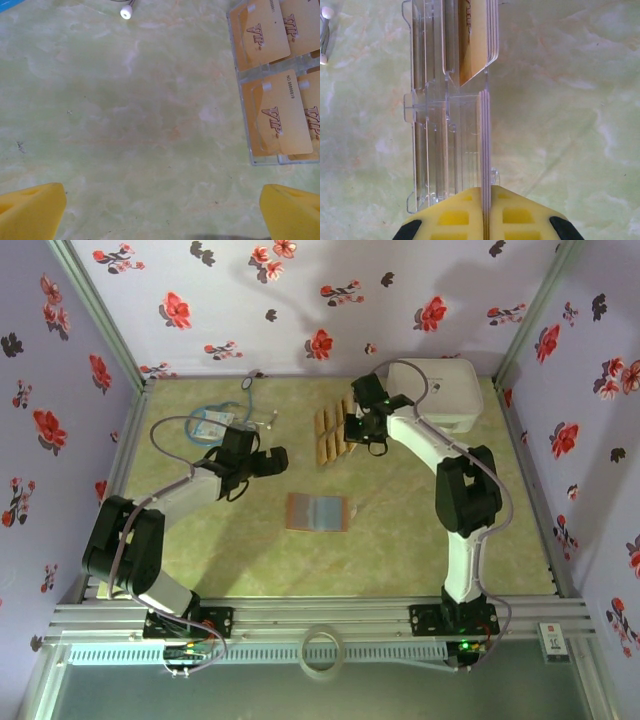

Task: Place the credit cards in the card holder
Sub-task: Move the storage box to the top-center of the table.

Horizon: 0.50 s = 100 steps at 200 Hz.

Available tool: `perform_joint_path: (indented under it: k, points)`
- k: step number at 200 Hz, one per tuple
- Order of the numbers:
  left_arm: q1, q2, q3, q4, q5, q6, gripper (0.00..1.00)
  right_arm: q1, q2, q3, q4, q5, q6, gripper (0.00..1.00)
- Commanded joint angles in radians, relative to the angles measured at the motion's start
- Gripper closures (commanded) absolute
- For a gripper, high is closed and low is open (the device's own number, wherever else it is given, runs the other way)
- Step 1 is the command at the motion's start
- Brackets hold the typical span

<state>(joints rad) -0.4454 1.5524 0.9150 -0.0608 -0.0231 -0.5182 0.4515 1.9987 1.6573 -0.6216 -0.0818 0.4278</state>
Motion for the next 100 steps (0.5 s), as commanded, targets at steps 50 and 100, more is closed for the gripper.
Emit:
perform_joint_path:
  k: [50,100]
  points:
    - [-0.01,0.015,0.022,0.008,0.006,-0.005,0.0,0.004,0.001,-0.017,-0.057,0.017,0.022,0.63]
    - [-0.011,-0.005,0.018,-0.008,0.002,0.0,0.0,0.004,-0.091,0.003,-0.07,0.017,0.028,0.48]
